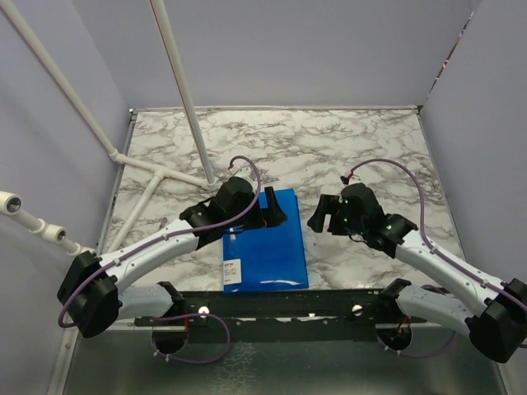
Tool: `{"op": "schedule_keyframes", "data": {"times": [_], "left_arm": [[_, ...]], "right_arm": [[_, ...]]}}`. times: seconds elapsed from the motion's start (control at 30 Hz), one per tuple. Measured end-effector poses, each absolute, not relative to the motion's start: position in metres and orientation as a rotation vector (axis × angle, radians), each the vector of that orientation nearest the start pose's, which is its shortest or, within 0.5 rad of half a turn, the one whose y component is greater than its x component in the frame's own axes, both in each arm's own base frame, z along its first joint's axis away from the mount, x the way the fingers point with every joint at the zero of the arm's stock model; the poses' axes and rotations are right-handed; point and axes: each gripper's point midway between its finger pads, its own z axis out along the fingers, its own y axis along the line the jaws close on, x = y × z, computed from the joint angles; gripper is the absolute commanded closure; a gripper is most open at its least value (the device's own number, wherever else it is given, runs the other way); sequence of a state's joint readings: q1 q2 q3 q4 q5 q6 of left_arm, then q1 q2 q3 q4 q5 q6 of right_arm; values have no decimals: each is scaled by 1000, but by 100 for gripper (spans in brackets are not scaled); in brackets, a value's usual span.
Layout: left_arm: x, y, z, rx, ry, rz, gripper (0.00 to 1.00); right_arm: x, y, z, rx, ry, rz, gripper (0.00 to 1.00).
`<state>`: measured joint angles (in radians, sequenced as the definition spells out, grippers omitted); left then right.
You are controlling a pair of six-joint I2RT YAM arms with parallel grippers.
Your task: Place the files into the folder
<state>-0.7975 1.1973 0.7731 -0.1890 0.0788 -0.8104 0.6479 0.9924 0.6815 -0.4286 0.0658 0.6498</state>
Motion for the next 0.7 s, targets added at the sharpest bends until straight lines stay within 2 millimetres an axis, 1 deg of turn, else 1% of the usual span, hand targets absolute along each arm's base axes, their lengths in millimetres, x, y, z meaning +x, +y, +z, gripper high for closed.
{"op": "schedule_keyframes", "data": {"times": [0.1,0.13,0.2,0.3,0.37,0.47,0.57,0.7], "left_arm": [[233,-277,165,26,2328,-834,1],[239,-271,171,16,2310,-784,1],[247,-258,179,-13,2290,-687,1],[252,-233,178,-69,2284,-538,1],[251,-213,169,-108,2302,-420,1],[248,-194,155,-148,2326,-311,1],[239,-174,127,-187,2376,-208,1],[228,-153,96,-233,2432,-133,1]], "right_arm": [[221,191,120,1,2403,588,23],[220,193,117,-13,2417,594,23],[218,197,110,-35,2449,602,23],[213,206,100,-76,2497,609,24],[212,213,96,-107,2516,618,24],[212,224,94,-144,2528,626,24],[215,231,91,-164,2536,626,24],[217,234,79,-168,2564,607,24]]}}
